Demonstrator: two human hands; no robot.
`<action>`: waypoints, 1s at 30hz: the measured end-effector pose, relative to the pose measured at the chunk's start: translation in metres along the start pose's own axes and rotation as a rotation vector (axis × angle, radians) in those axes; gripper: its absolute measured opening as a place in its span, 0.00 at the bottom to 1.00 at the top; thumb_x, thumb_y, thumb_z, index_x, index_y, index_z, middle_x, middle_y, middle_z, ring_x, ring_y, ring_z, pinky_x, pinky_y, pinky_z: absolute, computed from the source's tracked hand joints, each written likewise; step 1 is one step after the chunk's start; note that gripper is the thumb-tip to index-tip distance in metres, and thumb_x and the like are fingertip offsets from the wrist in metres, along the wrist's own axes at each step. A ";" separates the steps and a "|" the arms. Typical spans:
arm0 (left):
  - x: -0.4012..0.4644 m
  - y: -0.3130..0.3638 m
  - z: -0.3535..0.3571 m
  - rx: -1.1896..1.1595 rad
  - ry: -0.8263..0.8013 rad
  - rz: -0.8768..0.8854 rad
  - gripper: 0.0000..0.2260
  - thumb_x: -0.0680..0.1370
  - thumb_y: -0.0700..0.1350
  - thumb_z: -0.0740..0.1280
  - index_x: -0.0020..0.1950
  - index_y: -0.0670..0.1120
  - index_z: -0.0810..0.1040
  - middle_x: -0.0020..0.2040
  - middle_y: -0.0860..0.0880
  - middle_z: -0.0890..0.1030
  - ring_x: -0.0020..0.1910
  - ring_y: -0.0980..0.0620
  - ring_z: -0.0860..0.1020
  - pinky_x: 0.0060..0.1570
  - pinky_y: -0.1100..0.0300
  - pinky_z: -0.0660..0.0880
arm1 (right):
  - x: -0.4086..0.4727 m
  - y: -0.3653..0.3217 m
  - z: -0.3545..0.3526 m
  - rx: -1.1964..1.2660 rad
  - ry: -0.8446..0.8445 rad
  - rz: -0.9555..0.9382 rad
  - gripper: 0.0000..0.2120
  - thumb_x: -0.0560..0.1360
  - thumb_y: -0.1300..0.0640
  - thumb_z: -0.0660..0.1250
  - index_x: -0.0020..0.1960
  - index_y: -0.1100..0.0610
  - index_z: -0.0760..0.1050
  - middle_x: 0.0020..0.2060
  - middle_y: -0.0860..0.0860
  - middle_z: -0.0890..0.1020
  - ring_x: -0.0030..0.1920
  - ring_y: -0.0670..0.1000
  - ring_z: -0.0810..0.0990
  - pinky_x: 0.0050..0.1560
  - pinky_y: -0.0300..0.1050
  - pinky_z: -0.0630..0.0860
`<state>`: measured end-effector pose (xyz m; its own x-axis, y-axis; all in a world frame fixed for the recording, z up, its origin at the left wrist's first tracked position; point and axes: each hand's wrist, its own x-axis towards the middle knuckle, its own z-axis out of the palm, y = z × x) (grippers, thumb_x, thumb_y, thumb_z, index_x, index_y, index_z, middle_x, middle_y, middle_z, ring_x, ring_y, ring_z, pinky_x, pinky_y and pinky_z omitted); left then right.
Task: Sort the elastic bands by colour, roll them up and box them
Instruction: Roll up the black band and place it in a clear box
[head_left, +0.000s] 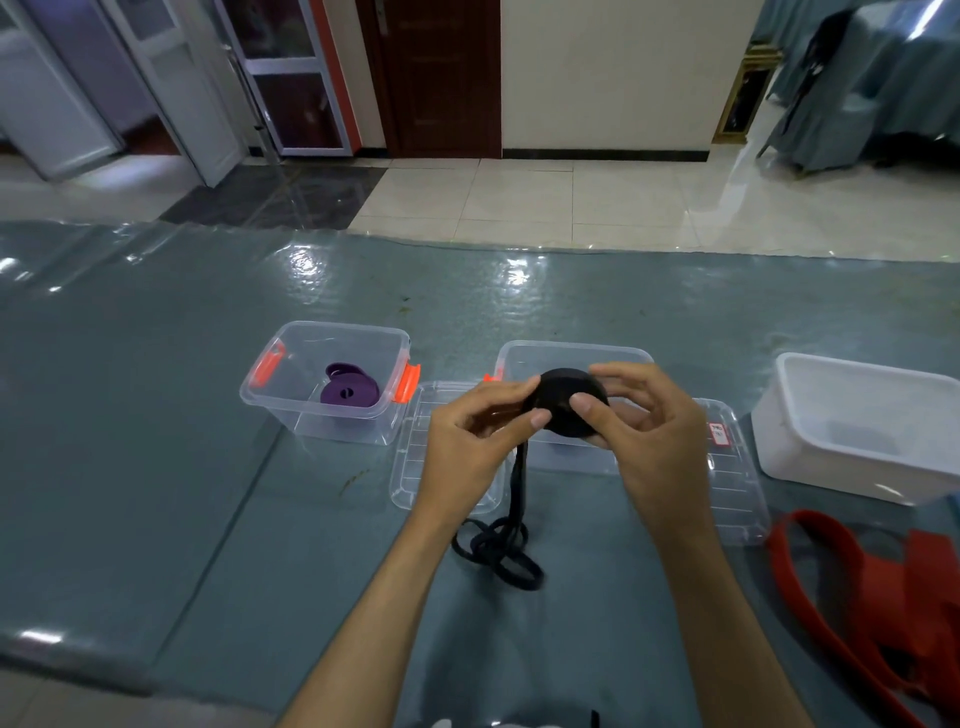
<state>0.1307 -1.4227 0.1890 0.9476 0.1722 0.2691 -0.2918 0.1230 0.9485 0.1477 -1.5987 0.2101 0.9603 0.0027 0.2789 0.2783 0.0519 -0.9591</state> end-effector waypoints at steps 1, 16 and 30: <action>0.000 0.000 -0.002 0.002 -0.021 -0.003 0.17 0.74 0.33 0.78 0.55 0.54 0.89 0.54 0.50 0.88 0.56 0.52 0.87 0.56 0.64 0.80 | -0.001 0.002 0.001 0.008 -0.003 0.000 0.11 0.75 0.66 0.77 0.53 0.53 0.82 0.47 0.49 0.89 0.47 0.52 0.90 0.45 0.48 0.87; 0.003 0.005 -0.006 0.022 -0.021 0.053 0.12 0.72 0.40 0.81 0.52 0.53 0.89 0.51 0.47 0.88 0.53 0.48 0.87 0.54 0.61 0.82 | -0.004 0.002 -0.002 -0.019 -0.036 0.071 0.14 0.70 0.62 0.80 0.47 0.59 0.75 0.46 0.52 0.89 0.47 0.51 0.90 0.47 0.42 0.85; 0.001 0.005 -0.002 0.001 -0.042 0.011 0.14 0.72 0.39 0.81 0.53 0.55 0.88 0.52 0.48 0.88 0.53 0.48 0.87 0.55 0.61 0.82 | -0.001 0.000 -0.002 0.001 0.013 -0.019 0.16 0.71 0.67 0.80 0.49 0.56 0.76 0.45 0.50 0.89 0.47 0.50 0.90 0.46 0.39 0.84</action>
<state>0.1302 -1.4197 0.1939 0.9490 0.1320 0.2863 -0.3021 0.1208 0.9456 0.1468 -1.6007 0.2099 0.9551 -0.0117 0.2962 0.2964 0.0526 -0.9536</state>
